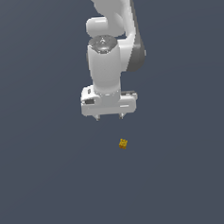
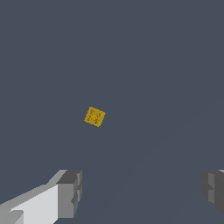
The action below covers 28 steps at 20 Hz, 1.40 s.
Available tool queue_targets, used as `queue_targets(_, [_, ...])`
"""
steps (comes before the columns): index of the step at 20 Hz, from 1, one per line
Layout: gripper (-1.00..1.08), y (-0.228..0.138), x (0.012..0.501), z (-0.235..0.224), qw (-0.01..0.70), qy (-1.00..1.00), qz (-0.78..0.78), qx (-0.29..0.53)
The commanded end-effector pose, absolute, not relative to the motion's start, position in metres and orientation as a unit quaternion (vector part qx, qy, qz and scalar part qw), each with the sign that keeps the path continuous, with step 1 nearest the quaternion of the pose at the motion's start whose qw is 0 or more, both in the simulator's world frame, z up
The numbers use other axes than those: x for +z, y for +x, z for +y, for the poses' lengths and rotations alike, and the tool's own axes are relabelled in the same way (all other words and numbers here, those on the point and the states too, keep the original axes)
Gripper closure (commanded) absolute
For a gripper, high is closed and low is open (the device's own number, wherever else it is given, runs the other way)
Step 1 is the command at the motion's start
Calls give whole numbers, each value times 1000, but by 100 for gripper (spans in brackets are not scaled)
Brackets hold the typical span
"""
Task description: Pick up the object and move it to a goal position.
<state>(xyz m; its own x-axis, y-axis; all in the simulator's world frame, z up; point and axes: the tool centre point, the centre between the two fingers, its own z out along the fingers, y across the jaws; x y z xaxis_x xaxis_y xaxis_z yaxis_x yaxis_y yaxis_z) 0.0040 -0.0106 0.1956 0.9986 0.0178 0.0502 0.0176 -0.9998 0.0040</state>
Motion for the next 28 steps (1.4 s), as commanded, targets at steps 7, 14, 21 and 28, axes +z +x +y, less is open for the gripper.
queue_targets(7, [-92, 1, 190, 10, 5, 999, 36, 17])
queue_targets(14, [-92, -2, 189, 18, 7, 999, 49, 15])
queue_targets(21, [-92, 6, 177, 21, 4, 1000, 22, 13])
queue_targets(28, [-92, 21, 149, 28, 0, 999, -38, 9])
